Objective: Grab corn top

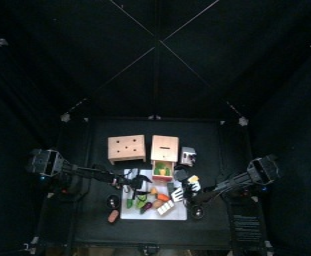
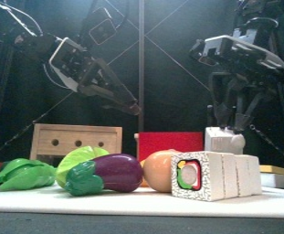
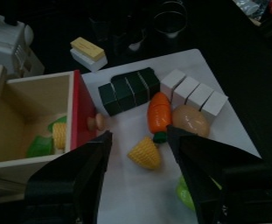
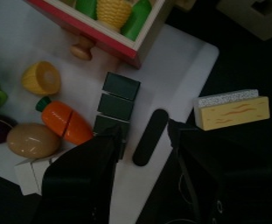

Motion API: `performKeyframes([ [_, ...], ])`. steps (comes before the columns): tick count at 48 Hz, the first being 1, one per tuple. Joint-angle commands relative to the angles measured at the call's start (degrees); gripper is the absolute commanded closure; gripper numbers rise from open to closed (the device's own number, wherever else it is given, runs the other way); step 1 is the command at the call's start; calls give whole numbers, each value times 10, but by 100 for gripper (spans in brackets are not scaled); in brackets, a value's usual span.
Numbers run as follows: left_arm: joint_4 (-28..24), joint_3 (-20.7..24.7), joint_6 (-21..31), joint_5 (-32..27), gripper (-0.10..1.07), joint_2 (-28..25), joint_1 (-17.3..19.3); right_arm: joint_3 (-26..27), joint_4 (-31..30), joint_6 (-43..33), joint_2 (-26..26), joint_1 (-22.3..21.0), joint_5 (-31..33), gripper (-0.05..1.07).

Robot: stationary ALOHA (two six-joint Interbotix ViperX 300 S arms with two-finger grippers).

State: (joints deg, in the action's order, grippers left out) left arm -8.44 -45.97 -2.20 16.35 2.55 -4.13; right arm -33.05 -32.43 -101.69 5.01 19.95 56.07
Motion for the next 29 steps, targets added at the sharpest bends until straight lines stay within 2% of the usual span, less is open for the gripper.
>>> performKeyframes([
  [1, -2, 5, 1, 2, 8, -5, -12, 10, 2, -1, 12, 2, -1, 20],
  [17, 46, 33, 2, -2, -1, -72, -25, 9, 2, -1, 9, 1, 0, 20],
  [29, 48, 56, 2, -6, -1, -104, -24, 9, 2, -2, 7, 1, -4, 20],
])
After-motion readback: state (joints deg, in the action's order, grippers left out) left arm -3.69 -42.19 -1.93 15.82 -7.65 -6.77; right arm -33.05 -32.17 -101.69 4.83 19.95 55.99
